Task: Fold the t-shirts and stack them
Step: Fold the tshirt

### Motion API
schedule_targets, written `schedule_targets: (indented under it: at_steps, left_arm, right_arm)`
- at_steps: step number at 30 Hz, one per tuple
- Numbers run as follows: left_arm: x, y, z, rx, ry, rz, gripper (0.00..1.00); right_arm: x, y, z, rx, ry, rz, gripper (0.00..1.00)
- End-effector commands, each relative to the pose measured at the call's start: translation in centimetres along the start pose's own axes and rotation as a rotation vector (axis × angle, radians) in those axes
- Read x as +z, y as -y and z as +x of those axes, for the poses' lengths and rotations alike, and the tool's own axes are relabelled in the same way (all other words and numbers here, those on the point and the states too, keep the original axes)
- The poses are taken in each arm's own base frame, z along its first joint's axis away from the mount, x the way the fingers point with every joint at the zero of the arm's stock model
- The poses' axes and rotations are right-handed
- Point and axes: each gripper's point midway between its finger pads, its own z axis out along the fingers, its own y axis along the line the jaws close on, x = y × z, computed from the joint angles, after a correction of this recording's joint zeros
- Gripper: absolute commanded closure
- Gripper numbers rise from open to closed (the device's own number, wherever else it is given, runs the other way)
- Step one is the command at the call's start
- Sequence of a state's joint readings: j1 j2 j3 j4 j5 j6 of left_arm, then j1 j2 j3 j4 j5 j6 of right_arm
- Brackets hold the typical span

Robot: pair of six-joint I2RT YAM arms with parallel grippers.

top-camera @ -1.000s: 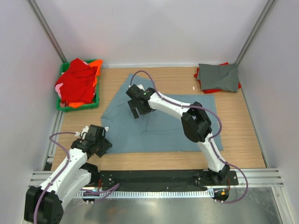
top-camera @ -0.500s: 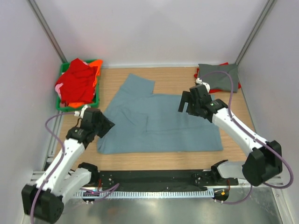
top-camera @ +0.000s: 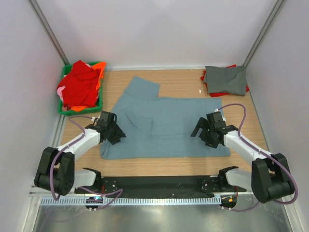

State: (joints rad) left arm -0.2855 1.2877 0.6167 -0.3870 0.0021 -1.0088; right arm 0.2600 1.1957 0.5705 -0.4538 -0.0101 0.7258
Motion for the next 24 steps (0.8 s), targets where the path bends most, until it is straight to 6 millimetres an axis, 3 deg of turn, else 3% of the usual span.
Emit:
schedule_targets:
  at_steps: [1,8,13,15,17,21,22,24]
  left_arm:
    - [0.0,-0.5,0.5,0.006,0.012,0.033,0.59]
    - [-1.2,-4.2,3.1,-0.019,-0.011,-0.006,0.59]
    - [-3.5,-6.2,4.3,-0.050,0.006,-0.023,0.59]
    - [-3.9,-7.2,5.2,-0.080,-0.011,-0.040,0.59]
    - [-4.6,-6.5,5.8,-0.081,-0.011,0.012,0.58]
    - [-6.7,-4.4,6.2,-0.082,-0.047,0.091,0.52]
    - [-8.3,-2.5,5.0,-0.070,-0.018,0.141,0.48]
    - [-10.1,-0.8,2.9,-0.006,0.050,0.173,0.42]
  right_arm:
    - [0.7,0.0,2.1,0.105,-0.038,-0.059,0.00]
    - [-0.4,2.8,4.5,0.183,-0.033,-0.012,0.00]
    - [-2.7,4.2,5.6,0.201,-0.015,-0.002,0.00]
    - [-3.8,3.7,5.1,0.216,0.012,-0.031,0.00]
    - [-4.8,3.9,5.5,0.220,0.004,-0.028,0.00]
    - [-7.8,1.8,3.1,0.182,0.075,-0.105,0.00]
    - [-8.3,1.5,2.4,0.168,0.092,-0.102,0.00]
    - [-9.4,0.1,0.5,0.111,0.114,-0.112,0.00]
